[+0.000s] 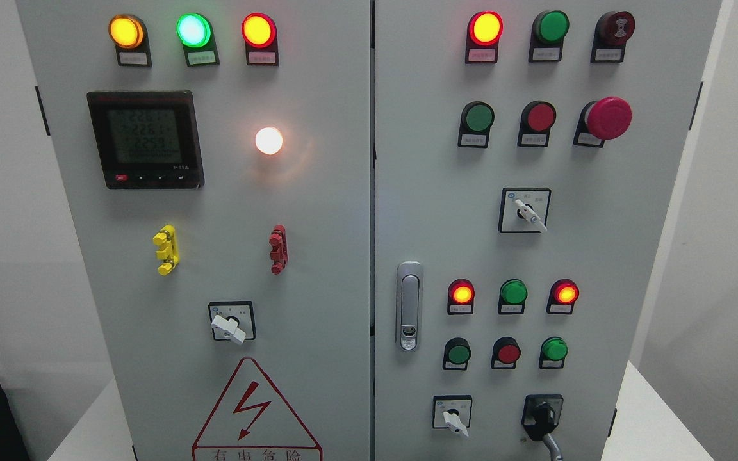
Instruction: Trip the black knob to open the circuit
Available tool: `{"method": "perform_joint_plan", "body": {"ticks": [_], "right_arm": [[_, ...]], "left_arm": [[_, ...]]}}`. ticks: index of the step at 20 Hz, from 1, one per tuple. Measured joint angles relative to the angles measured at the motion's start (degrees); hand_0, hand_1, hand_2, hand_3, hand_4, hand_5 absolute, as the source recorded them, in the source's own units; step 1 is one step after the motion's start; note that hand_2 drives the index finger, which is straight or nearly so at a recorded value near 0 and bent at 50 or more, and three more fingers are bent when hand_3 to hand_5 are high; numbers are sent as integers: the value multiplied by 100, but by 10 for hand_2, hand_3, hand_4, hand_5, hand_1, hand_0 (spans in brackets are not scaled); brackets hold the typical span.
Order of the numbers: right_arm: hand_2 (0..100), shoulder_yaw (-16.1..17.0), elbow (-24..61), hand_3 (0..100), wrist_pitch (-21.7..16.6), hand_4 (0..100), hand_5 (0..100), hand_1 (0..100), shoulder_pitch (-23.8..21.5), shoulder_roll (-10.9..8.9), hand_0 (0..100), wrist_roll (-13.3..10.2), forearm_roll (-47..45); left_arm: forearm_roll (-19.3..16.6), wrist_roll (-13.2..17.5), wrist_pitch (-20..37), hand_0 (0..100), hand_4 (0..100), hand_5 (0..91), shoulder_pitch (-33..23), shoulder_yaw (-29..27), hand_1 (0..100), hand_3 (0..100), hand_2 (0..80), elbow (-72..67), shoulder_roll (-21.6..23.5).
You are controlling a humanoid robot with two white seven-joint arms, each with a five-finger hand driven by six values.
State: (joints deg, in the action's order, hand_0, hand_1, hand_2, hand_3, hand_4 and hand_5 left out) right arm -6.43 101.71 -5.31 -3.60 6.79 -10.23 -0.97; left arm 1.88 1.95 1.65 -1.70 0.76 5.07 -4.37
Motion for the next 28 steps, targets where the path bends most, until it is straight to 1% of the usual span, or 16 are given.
{"method": "perform_joint_plan", "body": {"ticks": [28], "right_arm": [[0,-52,-5,1000,50,942,880,833,49,10,704,-23,0]], "left_arm": [[0,0,0,120,0,0,0,0,389,0,0,0,0]]}}
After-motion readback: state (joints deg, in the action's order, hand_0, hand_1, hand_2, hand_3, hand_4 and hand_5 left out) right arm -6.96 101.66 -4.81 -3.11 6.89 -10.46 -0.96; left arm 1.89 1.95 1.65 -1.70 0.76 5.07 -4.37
